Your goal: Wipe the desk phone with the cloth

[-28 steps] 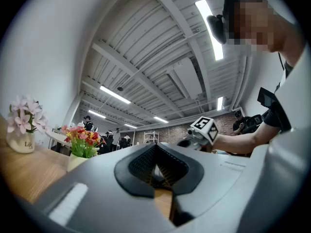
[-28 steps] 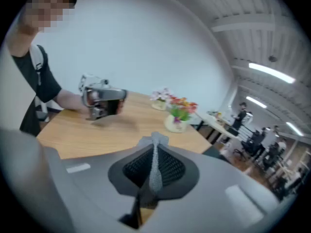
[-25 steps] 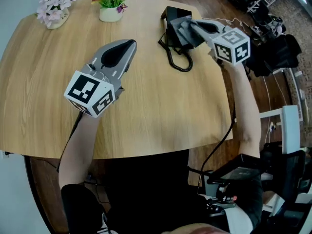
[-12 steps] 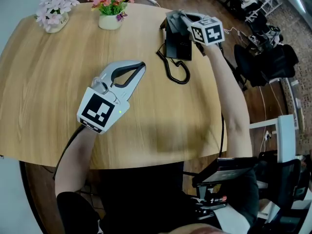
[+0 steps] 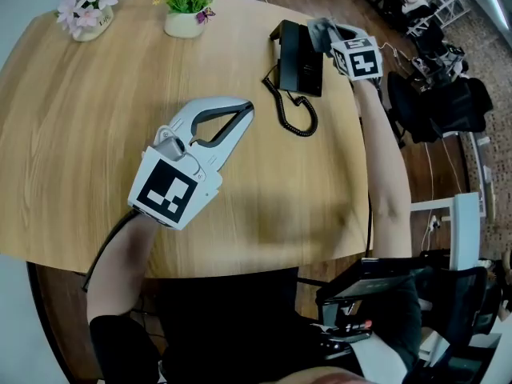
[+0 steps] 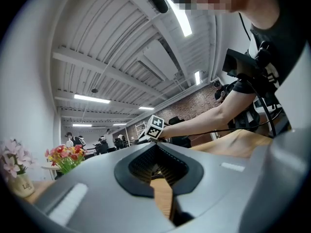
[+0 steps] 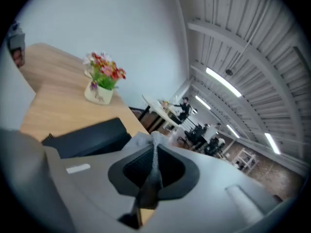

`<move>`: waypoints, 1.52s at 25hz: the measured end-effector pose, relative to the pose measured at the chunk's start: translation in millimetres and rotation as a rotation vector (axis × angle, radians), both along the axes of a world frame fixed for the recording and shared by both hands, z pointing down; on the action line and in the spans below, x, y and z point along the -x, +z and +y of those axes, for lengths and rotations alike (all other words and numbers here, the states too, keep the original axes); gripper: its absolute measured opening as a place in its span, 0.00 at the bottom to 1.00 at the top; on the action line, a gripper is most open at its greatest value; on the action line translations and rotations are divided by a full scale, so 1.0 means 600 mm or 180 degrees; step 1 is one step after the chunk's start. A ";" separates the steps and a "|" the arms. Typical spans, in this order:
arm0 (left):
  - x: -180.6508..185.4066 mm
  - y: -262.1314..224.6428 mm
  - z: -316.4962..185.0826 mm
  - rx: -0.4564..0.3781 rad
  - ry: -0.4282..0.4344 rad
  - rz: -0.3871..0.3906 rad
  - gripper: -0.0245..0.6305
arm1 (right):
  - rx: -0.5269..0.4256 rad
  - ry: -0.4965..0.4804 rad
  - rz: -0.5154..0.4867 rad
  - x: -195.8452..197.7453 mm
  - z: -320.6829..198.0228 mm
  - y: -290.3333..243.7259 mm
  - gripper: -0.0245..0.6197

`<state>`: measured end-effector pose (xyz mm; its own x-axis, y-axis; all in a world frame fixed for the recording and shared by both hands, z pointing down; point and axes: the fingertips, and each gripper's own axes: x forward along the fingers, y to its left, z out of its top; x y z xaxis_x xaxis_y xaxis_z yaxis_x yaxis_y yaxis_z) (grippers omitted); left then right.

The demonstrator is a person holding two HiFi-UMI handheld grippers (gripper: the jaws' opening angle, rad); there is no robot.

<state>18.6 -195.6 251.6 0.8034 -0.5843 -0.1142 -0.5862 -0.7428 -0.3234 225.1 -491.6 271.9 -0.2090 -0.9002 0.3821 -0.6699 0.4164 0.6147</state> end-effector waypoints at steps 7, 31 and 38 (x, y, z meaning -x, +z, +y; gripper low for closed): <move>0.001 0.023 -0.015 0.0059 -0.0039 -0.0073 0.04 | 0.0363 -0.0271 0.0025 0.053 -0.007 0.054 0.07; 0.011 0.029 -0.024 0.0314 0.0002 0.0116 0.04 | 0.0279 -0.1427 0.2219 0.077 0.226 0.169 0.07; 0.004 0.038 -0.025 0.0277 0.0007 0.0035 0.04 | 0.0105 -0.1108 0.1596 0.065 0.220 0.124 0.07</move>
